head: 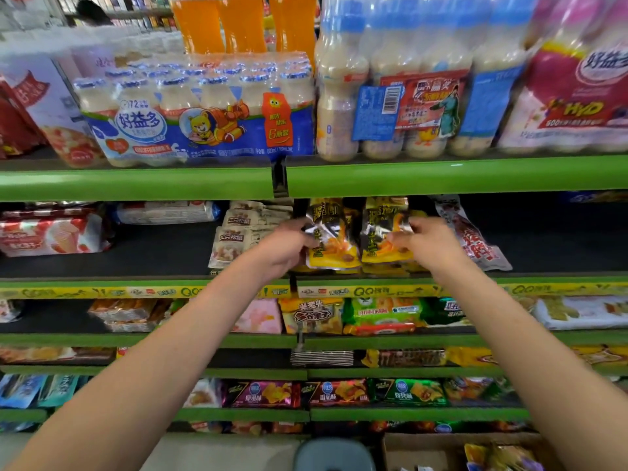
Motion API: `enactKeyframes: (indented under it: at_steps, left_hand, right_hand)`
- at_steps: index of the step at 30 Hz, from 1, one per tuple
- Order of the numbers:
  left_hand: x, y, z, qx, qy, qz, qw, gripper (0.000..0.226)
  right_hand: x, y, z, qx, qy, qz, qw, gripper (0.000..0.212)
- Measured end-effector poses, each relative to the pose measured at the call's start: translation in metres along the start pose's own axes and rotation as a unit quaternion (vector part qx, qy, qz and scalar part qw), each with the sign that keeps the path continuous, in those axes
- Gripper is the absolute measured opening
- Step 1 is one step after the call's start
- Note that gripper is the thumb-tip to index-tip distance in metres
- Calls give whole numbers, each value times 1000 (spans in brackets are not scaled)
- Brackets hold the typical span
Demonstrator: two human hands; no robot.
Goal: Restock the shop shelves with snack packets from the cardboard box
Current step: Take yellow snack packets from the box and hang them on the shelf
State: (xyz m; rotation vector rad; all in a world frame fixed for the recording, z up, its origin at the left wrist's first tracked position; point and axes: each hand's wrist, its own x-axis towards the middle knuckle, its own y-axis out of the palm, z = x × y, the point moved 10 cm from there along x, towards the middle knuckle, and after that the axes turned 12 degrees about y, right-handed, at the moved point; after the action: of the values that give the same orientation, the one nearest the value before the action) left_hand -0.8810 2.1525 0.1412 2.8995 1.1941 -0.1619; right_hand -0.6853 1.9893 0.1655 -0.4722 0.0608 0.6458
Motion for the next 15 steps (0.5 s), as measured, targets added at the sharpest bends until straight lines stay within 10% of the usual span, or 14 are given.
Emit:
enactKeyframes:
  at_steps: [8,15]
  left_hand:
    - [24,7,11,157,-27,5,987,63]
    - [27,6,-12,412,38,23,910,66]
  right_hand:
    - [28,13,1,-227,-3,-6,974,63]
    - [16,14,-3,-351,-31,-16,936,46]
